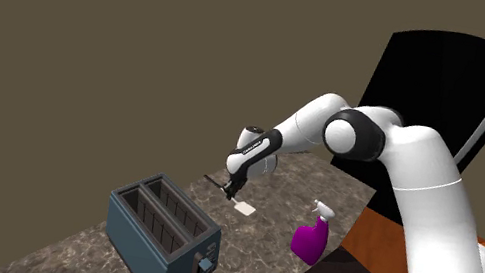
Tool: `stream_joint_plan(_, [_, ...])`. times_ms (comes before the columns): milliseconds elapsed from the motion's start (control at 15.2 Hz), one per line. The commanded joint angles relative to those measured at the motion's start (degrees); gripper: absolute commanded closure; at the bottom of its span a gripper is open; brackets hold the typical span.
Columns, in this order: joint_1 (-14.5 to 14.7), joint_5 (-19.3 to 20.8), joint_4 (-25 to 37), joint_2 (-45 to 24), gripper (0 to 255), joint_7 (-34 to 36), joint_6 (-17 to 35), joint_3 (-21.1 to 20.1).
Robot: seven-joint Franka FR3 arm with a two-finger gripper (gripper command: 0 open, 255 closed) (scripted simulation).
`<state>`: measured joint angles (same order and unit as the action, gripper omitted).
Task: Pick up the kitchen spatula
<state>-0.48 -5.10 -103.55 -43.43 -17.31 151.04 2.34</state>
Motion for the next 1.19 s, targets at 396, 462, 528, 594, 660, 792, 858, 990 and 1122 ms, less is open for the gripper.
stream_joint_plan(396, [0.08, 0.35, -1.41, 3.48, 255, 0.29, -2.87, 0.61])
stream_joint_plan(462, [0.11, 0.4, -1.59, 4.12, 255, 0.33, -3.33, 0.66])
stream_joint_plan(528, [0.15, 0.44, -1.76, 4.75, 255, 0.37, -3.79, 0.71])
stream_joint_plan(594, [0.19, 0.49, -1.91, 5.38, 255, 0.4, -4.27, 0.76])
stream_joint_plan(660, [0.22, 0.54, -2.05, 6.0, 255, 0.44, -4.74, 0.81])
stream_joint_plan(792, [0.29, 0.64, -2.3, 7.22, 255, 0.52, -5.72, 0.91])
stream_joint_plan(858, [0.33, 0.69, -2.4, 7.82, 255, 0.56, -6.22, 0.96])
stream_joint_plan(990, [0.4, 0.8, -2.57, 9.0, 255, 0.64, -7.23, 1.06])
stream_joint_plan(1122, [0.4, 0.81, -2.58, 9.09, 255, 0.65, -7.31, 1.06])
